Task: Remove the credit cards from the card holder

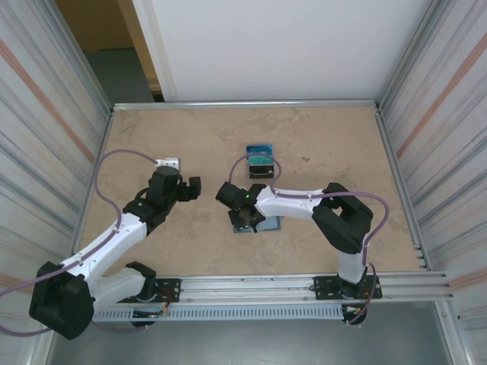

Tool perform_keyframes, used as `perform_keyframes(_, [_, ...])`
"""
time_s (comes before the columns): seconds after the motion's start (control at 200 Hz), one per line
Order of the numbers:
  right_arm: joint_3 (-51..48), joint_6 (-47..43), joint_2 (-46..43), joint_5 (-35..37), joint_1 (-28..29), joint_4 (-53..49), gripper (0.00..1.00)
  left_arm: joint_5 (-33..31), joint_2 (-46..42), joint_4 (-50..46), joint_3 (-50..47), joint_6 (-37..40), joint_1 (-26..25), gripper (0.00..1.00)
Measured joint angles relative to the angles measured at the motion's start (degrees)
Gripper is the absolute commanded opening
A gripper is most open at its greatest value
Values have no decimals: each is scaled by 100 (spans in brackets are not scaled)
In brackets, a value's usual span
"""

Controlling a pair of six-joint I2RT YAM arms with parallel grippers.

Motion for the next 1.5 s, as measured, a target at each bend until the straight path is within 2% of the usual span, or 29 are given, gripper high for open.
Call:
perform_keyframes(0.205, [-173,125,-155,166,-96,-4,23,61,-46,4,76,46,-22,99])
perform_keyframes(0.441, [-297,243,-472,409,-140,-48,24,-11,-55,0,199,168,-273,99])
perform_keyframes(0.972, [-1106,649,-1270,868,-435,-236,24,-302,372,243,374,647,-1095,99])
perform_keyframes(1.383, [-1665,789,-2094,984,-927,-350,23,-160,772,481,396,1246,-1838,99])
perform_keyframes(1.498, [-1742,785,-2566,870,-1134,-321,27,-107,907,546,396,1482,-2083,99])
